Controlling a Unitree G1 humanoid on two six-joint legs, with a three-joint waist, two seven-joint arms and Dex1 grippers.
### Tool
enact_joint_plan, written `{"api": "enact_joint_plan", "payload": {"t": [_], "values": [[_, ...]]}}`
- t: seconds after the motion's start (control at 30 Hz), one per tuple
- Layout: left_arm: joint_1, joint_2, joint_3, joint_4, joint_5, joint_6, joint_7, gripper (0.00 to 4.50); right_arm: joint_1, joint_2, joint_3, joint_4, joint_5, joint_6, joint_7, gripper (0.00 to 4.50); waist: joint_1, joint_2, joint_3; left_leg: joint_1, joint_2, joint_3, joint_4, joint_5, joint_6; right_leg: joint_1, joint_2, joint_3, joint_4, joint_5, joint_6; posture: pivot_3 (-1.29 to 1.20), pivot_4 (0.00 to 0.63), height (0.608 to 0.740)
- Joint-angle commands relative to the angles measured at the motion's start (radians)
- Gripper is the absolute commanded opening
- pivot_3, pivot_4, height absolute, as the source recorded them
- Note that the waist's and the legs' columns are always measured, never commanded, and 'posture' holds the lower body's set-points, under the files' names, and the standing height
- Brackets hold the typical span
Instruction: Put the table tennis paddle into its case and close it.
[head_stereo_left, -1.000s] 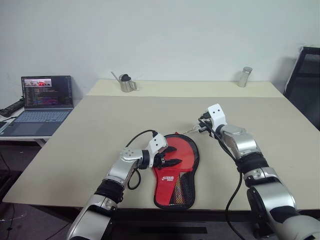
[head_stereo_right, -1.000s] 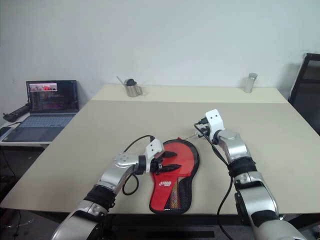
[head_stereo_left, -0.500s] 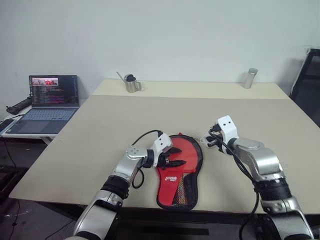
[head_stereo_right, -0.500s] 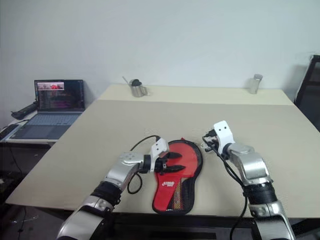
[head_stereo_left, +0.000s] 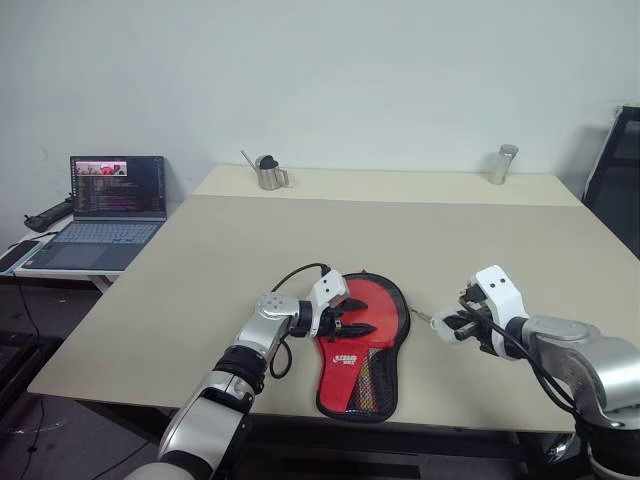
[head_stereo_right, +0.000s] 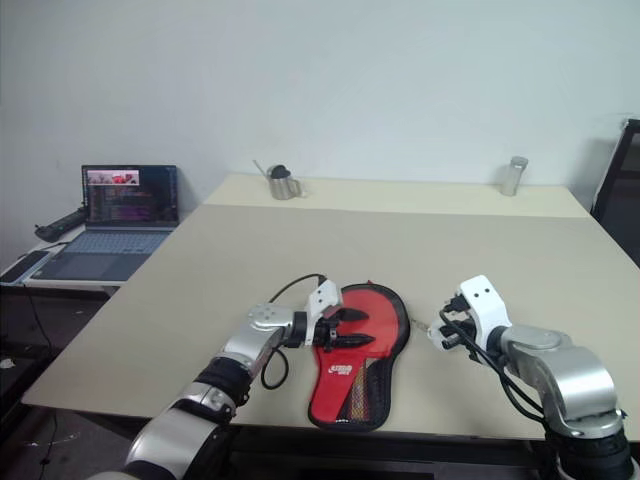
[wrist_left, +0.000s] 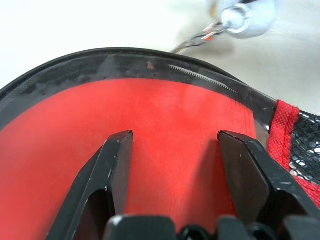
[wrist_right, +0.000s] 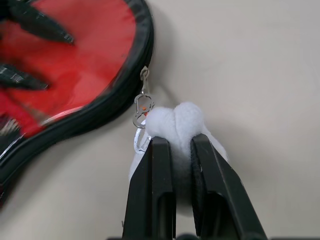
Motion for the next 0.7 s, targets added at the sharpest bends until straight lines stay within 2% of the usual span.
{"api": "enact_joint_plan", "payload": {"t": [0.03,0.33,0.53,0.7], "values": [[0.05,-0.009,-0.072,0.138,0.091,0.013,-0.009,2.95,0.042,-0.032,-0.041,-0.113,0.068,0.066,0.03,0.04,0.001,0.0,-0.002,0.0,0.0,0.0,0.0,0.0,0.0,0.0,0.0,0.0,0.0,-0.001,0.001,0.0,0.15,0.74],[0.037,-0.025,-0.075,0.199,0.116,-0.026,-0.003,2.95,0.156,-0.113,-0.093,-0.28,0.241,0.184,0.122,0.04,0.005,0.006,-0.014,0.0,0.001,-0.009,-0.001,0.0,0.0,0.004,0.0,-0.01,-0.012,-0.001,0.003,0.0,0.15,0.74],[0.034,-0.036,-0.079,0.209,0.127,-0.039,-0.006,2.95,0.258,-0.182,-0.102,-0.361,0.341,0.188,0.178,0.04,0.017,0.006,-0.015,-0.003,-0.001,-0.013,-0.001,-0.002,0.001,0.004,-0.001,-0.013,-0.016,-0.002,0.004,0.0,0.15,0.74],[0.029,-0.038,-0.08,0.219,0.131,-0.048,0.001,2.95,0.345,-0.193,-0.098,-0.425,0.399,0.177,0.182,0.04,0.023,0.005,-0.016,-0.004,-0.004,-0.016,-0.002,-0.003,0.002,0.005,-0.003,-0.015,-0.017,-0.004,0.007,0.0,0.15,0.74]]}}
